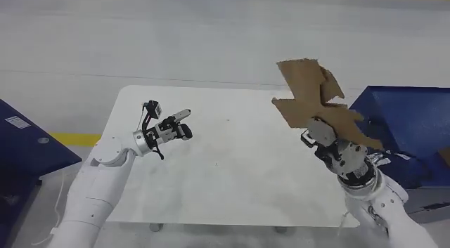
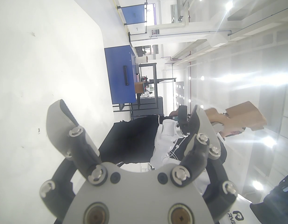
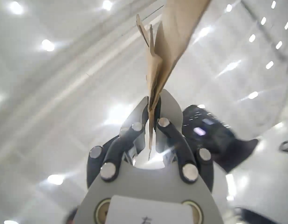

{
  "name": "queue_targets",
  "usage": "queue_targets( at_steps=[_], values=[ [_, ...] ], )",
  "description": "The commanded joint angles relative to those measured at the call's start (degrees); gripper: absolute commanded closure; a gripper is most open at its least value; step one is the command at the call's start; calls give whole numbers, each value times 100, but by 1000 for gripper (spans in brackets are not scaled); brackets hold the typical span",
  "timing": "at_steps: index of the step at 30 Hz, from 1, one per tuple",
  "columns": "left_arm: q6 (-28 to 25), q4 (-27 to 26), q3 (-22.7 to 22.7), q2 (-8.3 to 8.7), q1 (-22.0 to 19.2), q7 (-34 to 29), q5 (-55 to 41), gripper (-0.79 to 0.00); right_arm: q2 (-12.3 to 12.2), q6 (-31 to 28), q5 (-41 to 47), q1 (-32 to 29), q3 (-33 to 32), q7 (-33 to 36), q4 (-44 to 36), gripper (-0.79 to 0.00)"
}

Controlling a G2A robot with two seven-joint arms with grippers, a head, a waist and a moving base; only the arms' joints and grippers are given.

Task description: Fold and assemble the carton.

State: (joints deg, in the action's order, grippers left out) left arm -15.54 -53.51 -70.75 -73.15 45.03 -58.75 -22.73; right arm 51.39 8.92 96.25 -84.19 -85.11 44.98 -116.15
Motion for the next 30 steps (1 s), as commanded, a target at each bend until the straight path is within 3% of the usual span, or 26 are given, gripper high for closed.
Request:
queue_targets(
  at_steps=[1,5,8,19,30],
  values=[
    [0,0,0,0,0,0,0,-785,26,-1062,-1512,54,-58,514,228,0],
    [0,0,0,0,0,0,0,-785,49,-2218,-2788,170,-285,1058,570,0],
    [0,0,0,0,0,0,0,-785,34,-2576,-3874,168,-388,1276,868,0],
    [0,0,0,0,0,0,0,-785,45,-2649,-5516,88,-382,905,1394,0],
    [0,0,0,0,0,0,0,-785,45,-2649,-5516,88,-382,905,1394,0]
  ],
)
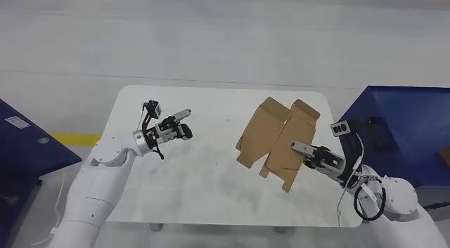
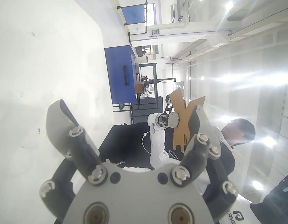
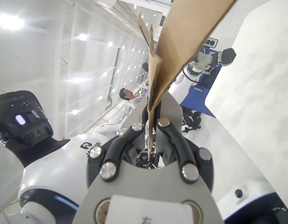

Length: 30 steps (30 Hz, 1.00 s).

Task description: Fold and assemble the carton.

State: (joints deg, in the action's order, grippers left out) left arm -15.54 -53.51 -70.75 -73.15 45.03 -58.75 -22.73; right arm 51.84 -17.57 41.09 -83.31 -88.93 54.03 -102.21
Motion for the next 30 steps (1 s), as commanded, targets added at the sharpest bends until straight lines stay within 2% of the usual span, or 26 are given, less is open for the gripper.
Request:
queue_targets(
  at_steps=[1,9,12,16,19,24,30],
  values=[
    [0,0,0,0,0,0,0,-785,0,0,0,0,0,0,0,0],
    [77,-108,51,1,73,-57,37,-785,6,130,10,3,-11,-155,110,0],
    [226,-459,58,33,189,-143,125,-785,-1,81,-1150,46,122,-383,87,0],
    [413,-995,146,80,290,-504,372,-785,17,263,-1563,166,479,-135,92,0],
    [593,-1332,318,80,351,-583,550,-785,22,188,-2102,275,706,25,52,0],
    [799,-1528,662,43,388,-653,676,-785,49,42,-2128,378,889,114,80,0],
    [754,-1466,878,-15,355,-858,275,-785,67,303,-1980,513,921,68,140,0]
  ],
)
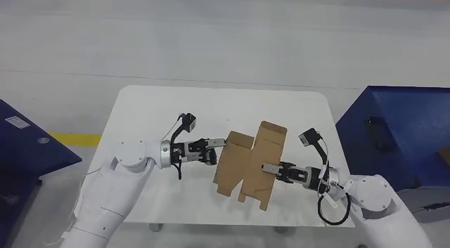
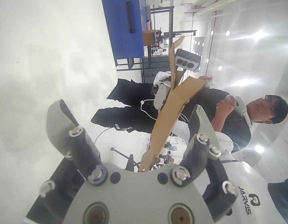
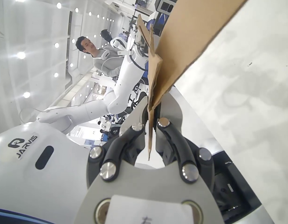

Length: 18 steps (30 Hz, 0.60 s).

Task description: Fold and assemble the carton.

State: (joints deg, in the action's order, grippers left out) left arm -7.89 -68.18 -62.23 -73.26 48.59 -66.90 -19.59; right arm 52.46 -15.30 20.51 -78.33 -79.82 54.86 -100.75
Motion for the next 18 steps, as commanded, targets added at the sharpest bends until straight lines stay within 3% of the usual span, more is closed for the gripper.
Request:
queue_targets(
  at_steps=[1,5,6,7,9,10,12,17,18],
  values=[
    [-23,-8,61,-6,-6,-76,-22,-767,8,144,157,34,24,24,-14,0],
    [-285,-106,118,-5,21,-214,-69,-686,21,332,269,94,70,33,-17,0],
    [-343,-112,136,-1,22,-265,-31,-610,25,365,312,108,89,50,-23,0],
    [-422,-129,159,4,15,-297,45,-388,30,380,344,114,106,63,-34,0],
    [-593,-157,201,10,26,-296,169,-326,35,406,362,110,134,74,-46,0],
    [-665,-182,217,9,41,-341,136,-191,38,409,361,102,141,66,-46,0],
    [-803,-190,210,17,63,-423,69,0,43,433,394,77,165,77,-36,0],
    [-1031,-220,211,42,121,-580,2,0,57,519,399,73,231,73,67,-3],
    [-1065,-231,213,48,136,-635,-19,0,61,528,379,81,248,47,93,-252]
  ],
)
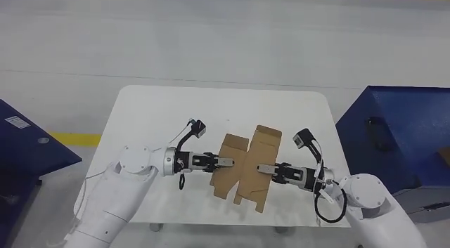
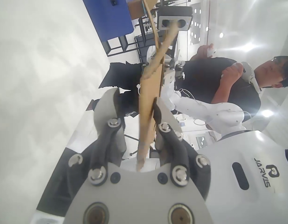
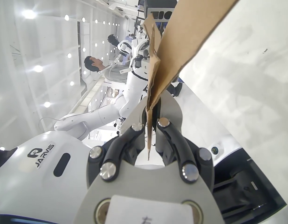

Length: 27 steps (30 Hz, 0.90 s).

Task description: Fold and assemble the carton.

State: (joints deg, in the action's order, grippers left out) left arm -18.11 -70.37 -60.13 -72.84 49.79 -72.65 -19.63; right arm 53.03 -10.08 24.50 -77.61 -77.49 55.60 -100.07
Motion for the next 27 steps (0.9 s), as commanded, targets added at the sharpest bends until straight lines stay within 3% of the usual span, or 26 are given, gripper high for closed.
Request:
queue_targets(
  at_steps=[1,2,9,13,18,19,20,21,22,24,25,27],
  values=[
    [-63,-26,3,13,25,-103,-30,0,7,24,-45,20,28,-45,50,-683],
    [-75,-37,-2,20,32,-122,-31,0,10,40,-65,34,39,-64,73,-785],
    [-98,-123,-28,60,55,-233,-103,0,37,51,50,184,18,-184,467,-785],
    [-161,-173,-21,81,77,-249,-63,0,84,397,1453,396,4,484,1047,-785],
    [-342,-324,34,107,132,-508,-97,0,146,696,2109,713,94,707,1667,-785],
    [-414,-344,38,116,139,-551,-59,0,166,767,2279,756,138,742,1742,-733],
    [-460,-348,36,123,152,-545,-35,0,179,792,2334,810,169,769,1802,-606],
    [-477,-356,36,127,166,-526,-40,0,185,746,2233,865,196,755,1844,-379],
    [-488,-368,40,132,171,-519,-35,0,193,683,2143,898,228,724,1869,-339],
    [-501,-374,43,139,177,-496,-47,0,206,541,1927,927,293,654,1866,-163],
    [-496,-365,45,143,174,-484,-55,0,213,506,1871,933,321,641,1863,0],
    [-497,-350,54,148,163,-471,-63,0,224,471,1809,945,355,633,1859,0]
  ],
)
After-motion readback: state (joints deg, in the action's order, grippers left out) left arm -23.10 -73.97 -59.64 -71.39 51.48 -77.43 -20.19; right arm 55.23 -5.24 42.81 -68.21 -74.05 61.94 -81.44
